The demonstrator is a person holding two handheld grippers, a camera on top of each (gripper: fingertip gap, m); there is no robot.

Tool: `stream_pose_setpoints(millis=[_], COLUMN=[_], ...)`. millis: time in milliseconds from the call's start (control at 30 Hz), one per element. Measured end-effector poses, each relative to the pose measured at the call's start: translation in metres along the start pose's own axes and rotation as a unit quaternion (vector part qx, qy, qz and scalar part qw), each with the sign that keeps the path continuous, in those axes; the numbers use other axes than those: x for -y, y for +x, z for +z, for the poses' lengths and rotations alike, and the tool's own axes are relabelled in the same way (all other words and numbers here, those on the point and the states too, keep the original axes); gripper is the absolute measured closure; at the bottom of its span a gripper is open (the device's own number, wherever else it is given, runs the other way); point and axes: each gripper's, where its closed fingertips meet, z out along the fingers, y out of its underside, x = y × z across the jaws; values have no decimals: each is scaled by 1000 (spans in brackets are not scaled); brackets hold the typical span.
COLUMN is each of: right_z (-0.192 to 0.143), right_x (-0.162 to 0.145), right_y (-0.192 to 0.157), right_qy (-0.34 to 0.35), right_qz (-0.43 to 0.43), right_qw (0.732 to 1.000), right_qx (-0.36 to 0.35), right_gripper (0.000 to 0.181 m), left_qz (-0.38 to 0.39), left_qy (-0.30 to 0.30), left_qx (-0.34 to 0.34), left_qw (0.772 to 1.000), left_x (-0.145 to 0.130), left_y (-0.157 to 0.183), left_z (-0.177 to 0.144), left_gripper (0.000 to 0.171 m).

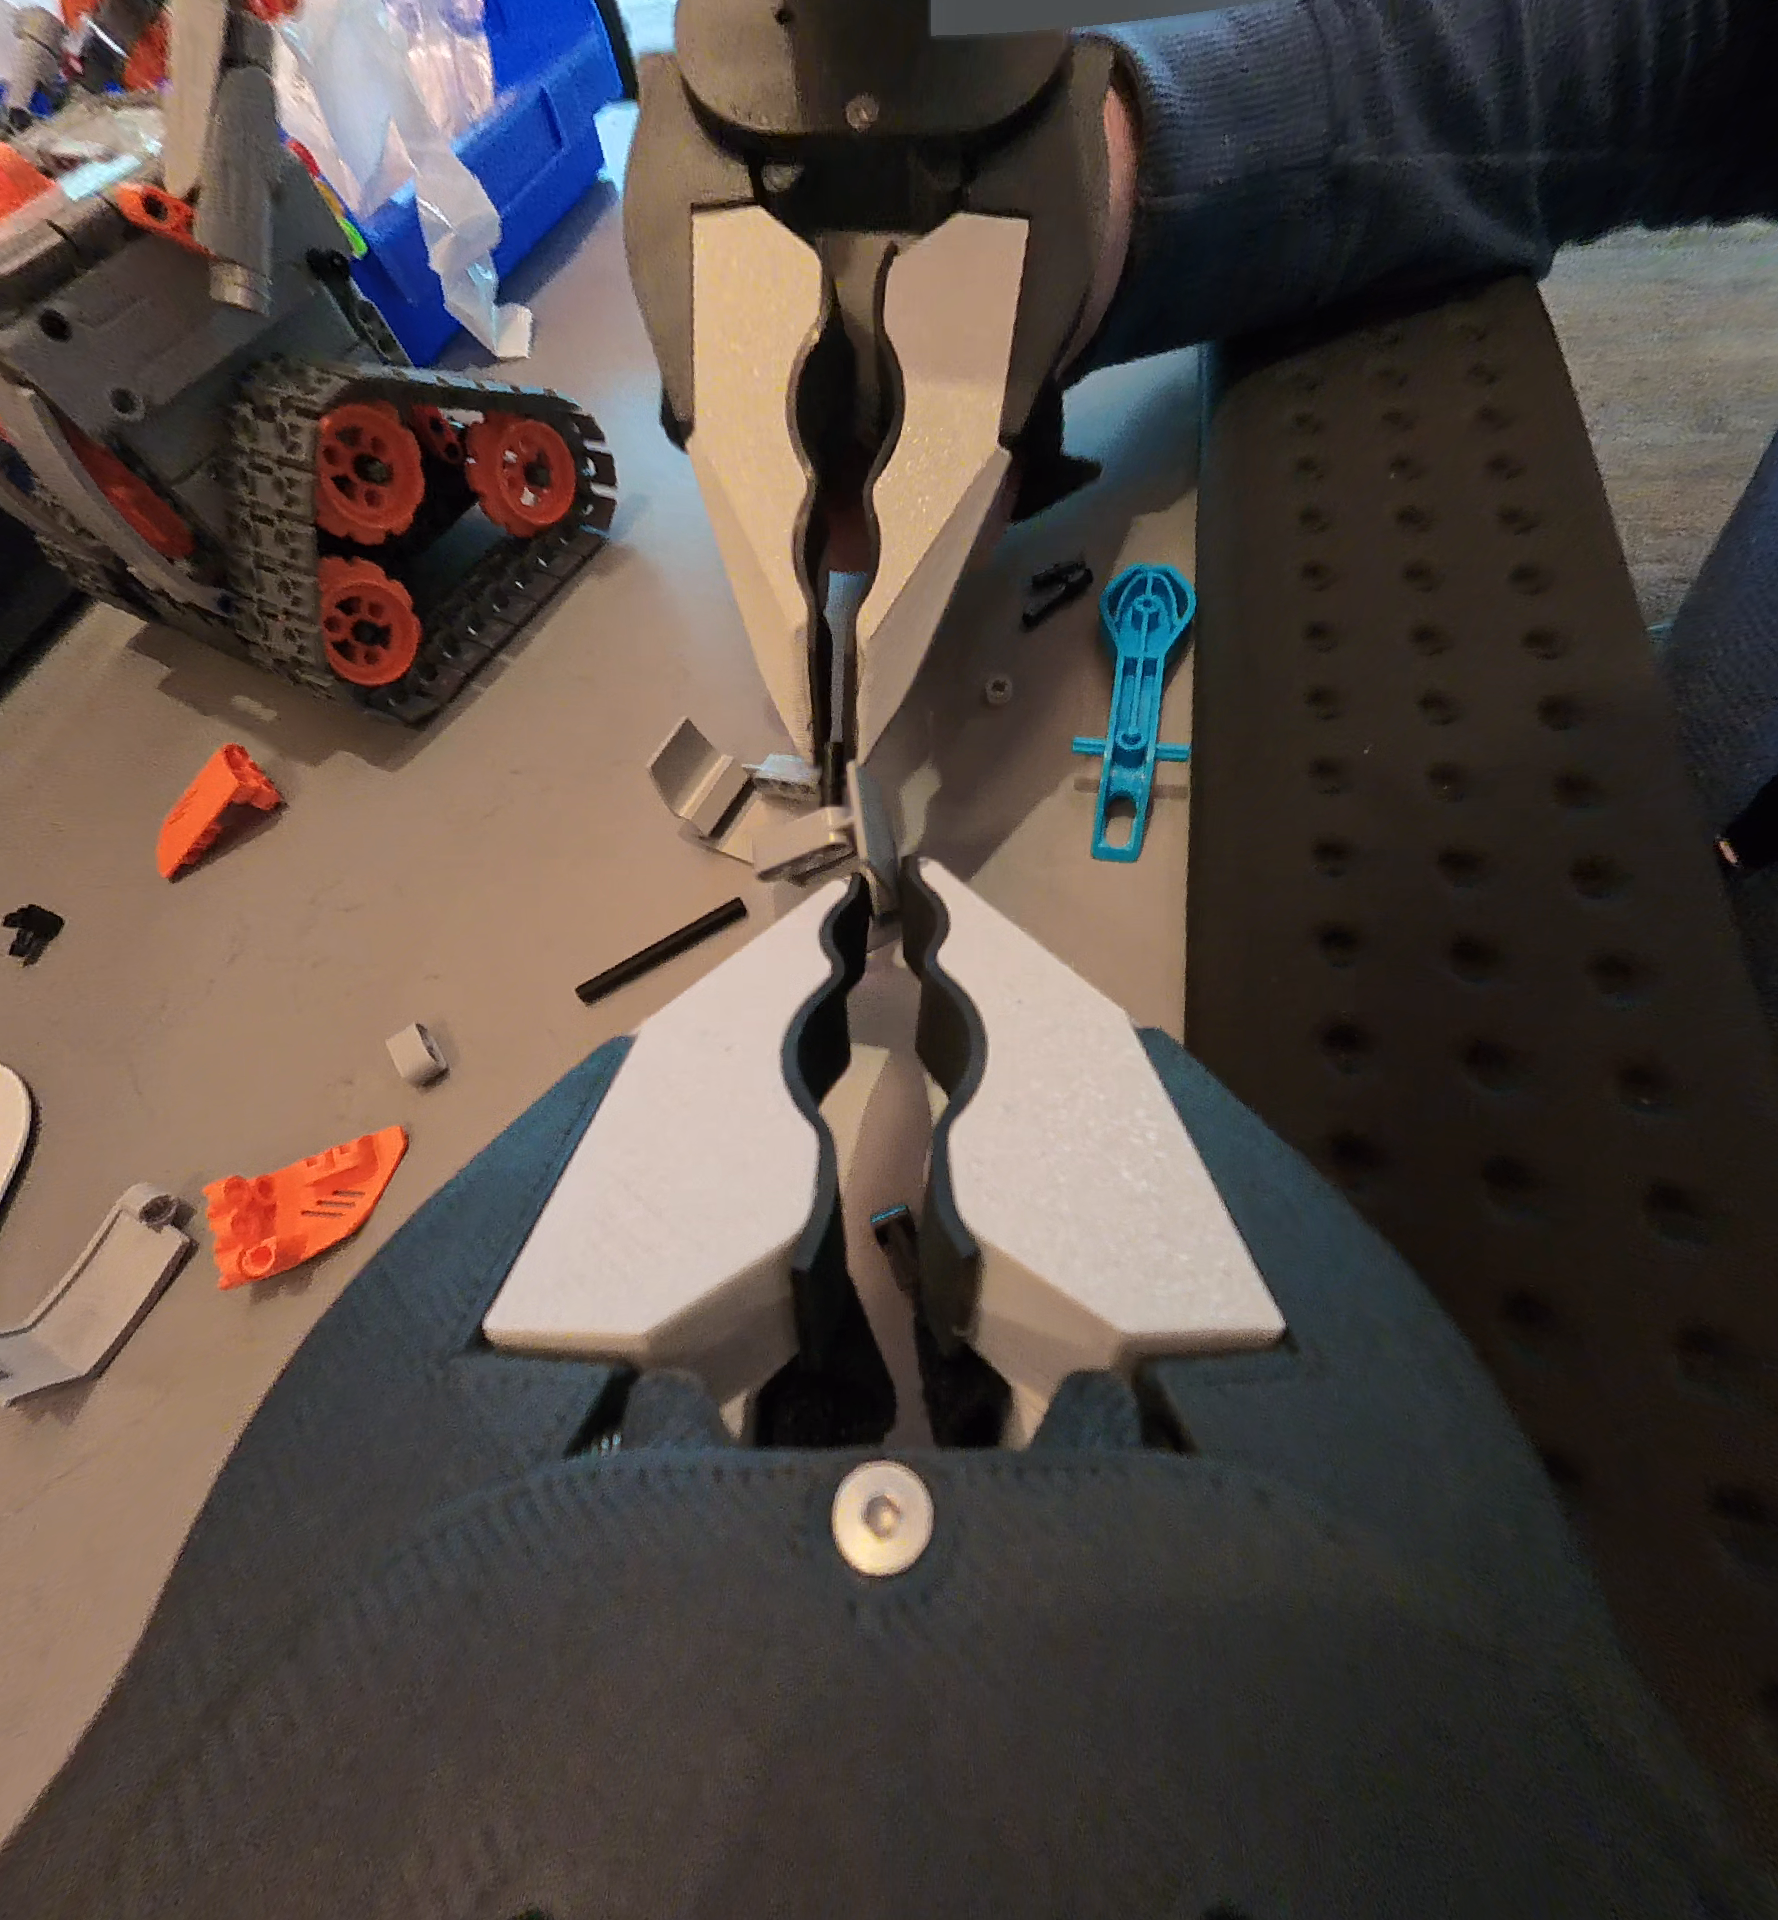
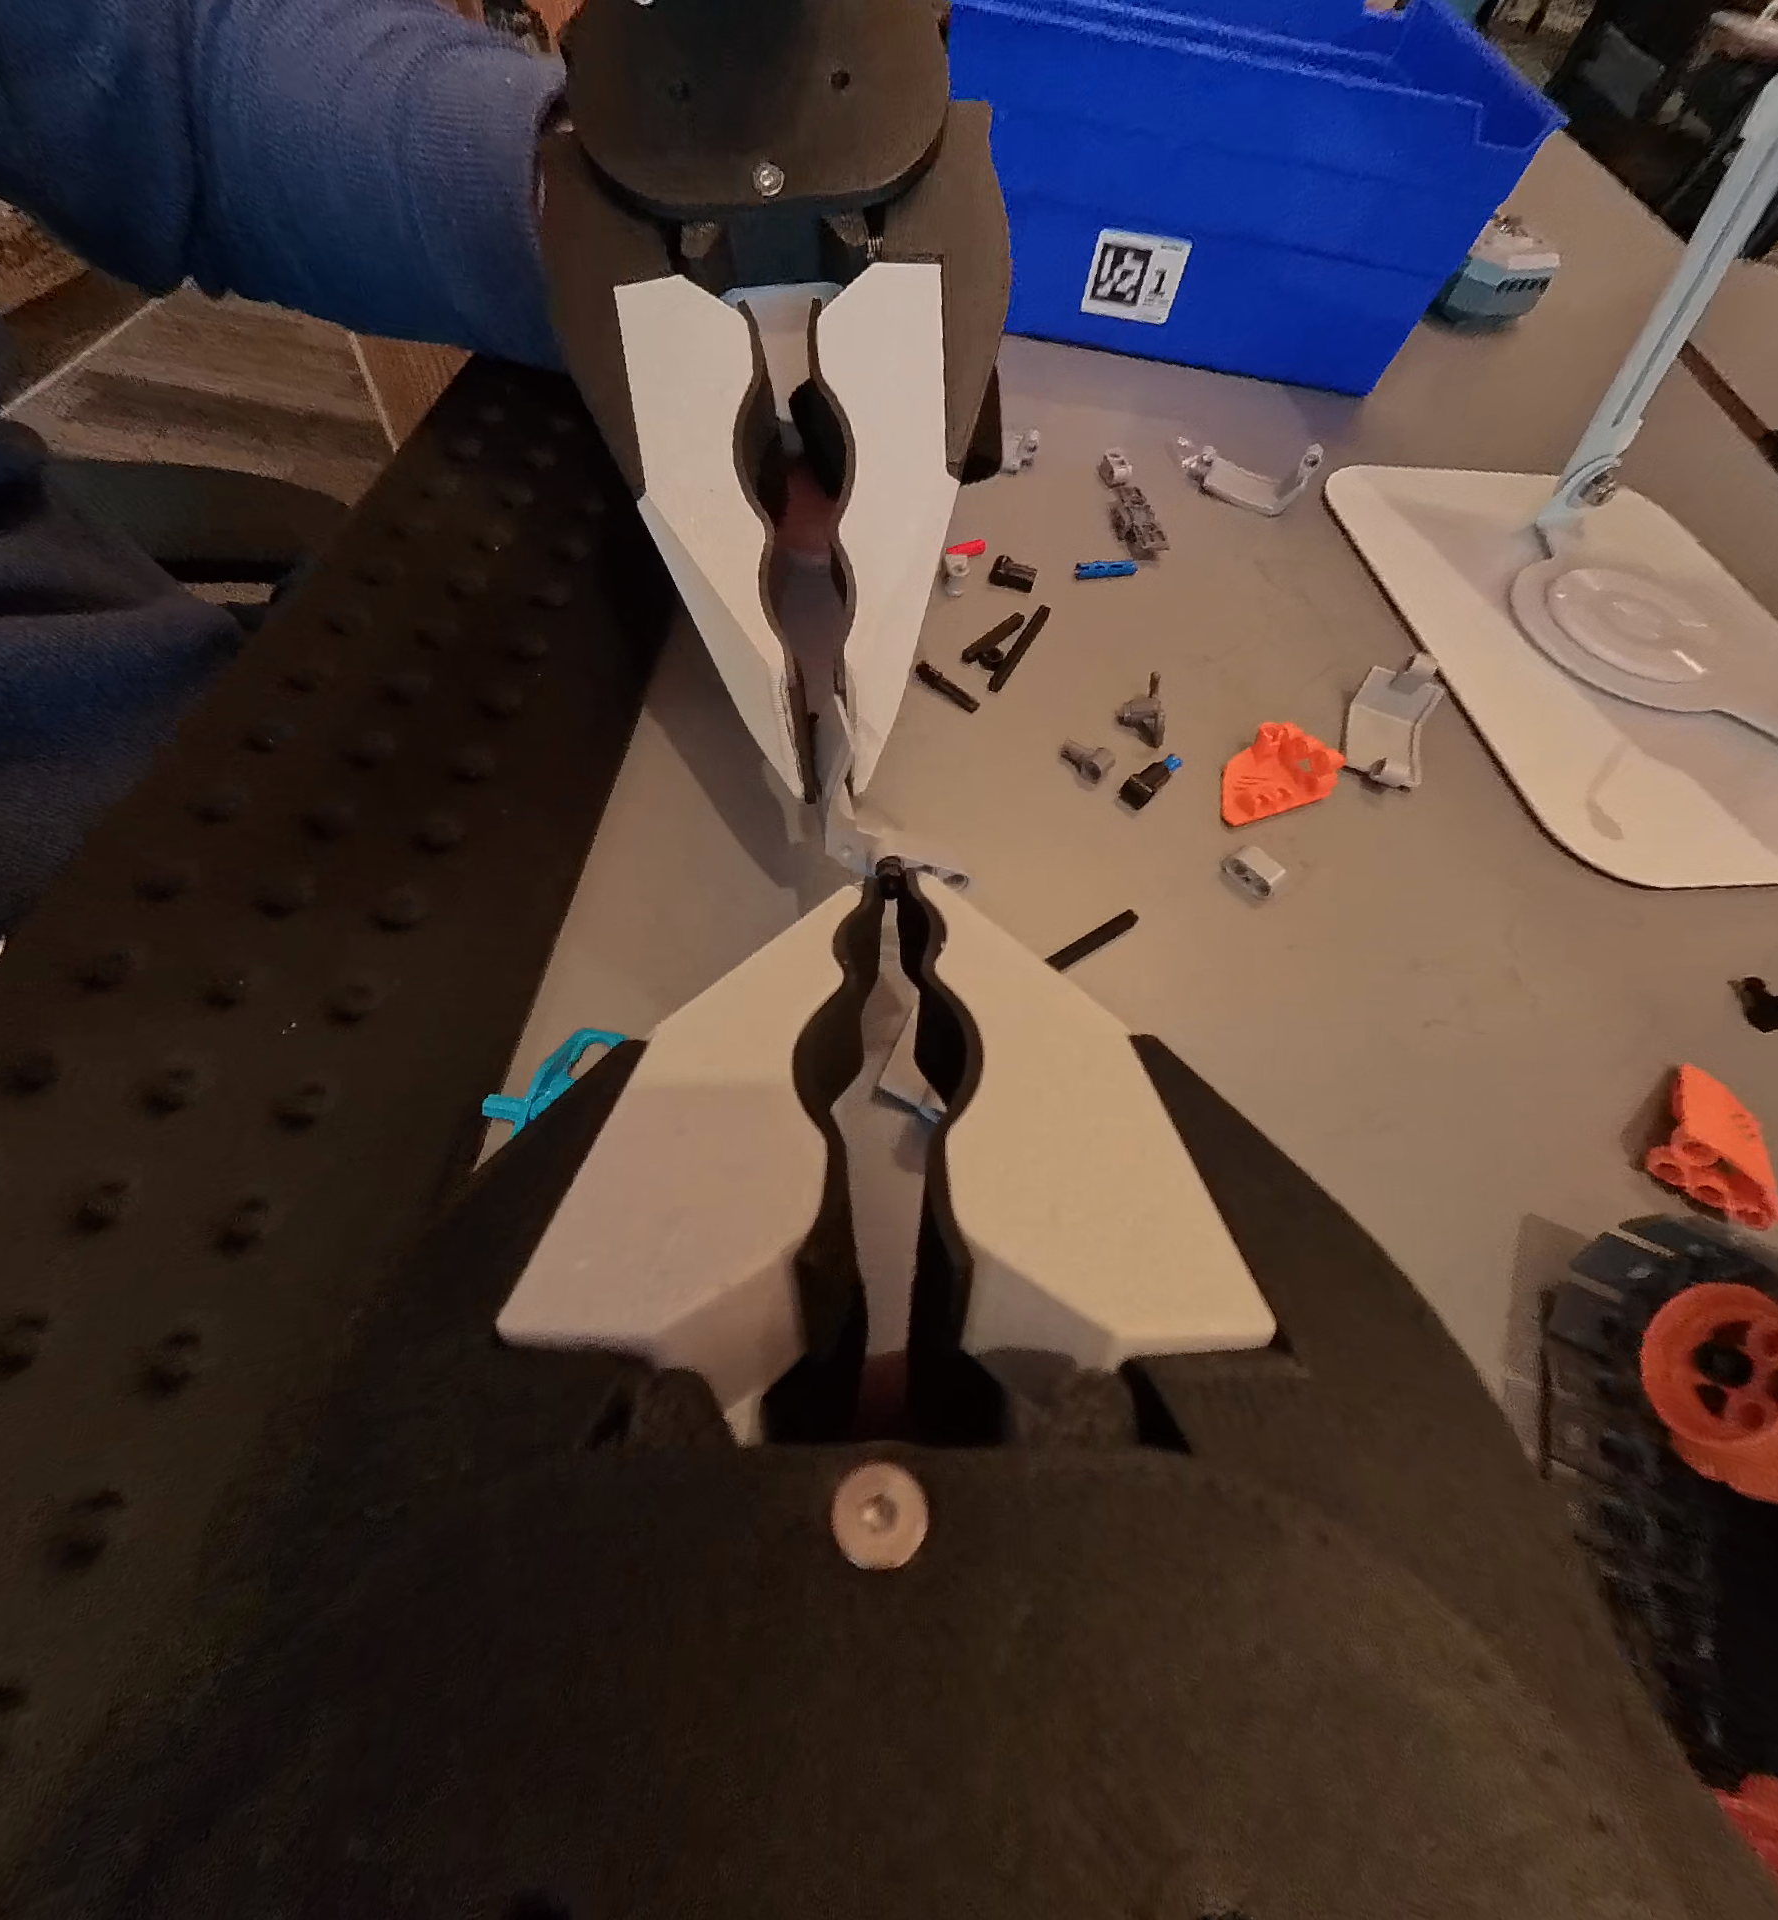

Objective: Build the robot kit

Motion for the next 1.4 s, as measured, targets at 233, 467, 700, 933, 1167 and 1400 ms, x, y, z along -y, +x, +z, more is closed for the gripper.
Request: stream_pose_setpoints(millis=[233, 467, 700, 933, 1167, 1400], right_z=[11, 13, 16, 14, 2, -12], right_x=[-20, -29, -32, -28, -3, 22], right_y=[-9, -14, -14, -9, -1, 2], right_qy=[-63, -97, -106, -92, -11, 66], right_qz=[-15, -29, -29, -17, 24, 37], right_qw=[998, 995, 994, 996, 1000, 997], right_qx=[16, 21, 19, 11, 5, 2], right_gripper=[181, 181, 181, 181, 181, 181], left_qz=[33, 74, 115, 123, 66, 66], left_qy=[-71, -112, -140, -125, -31, 38], left_qx=[-23, 9, 46, 60, 68, 84], left_qw=[997, 991, 982, 983, 995, 994], left_x=[-26, -34, -34, -29, -3, 22], left_y=[15, 15, 12, 8, -1, -5], left_z=[10, 16, 24, 25, 10, -2], left_gripper=[167, 144, 161, 167, 168, 168])
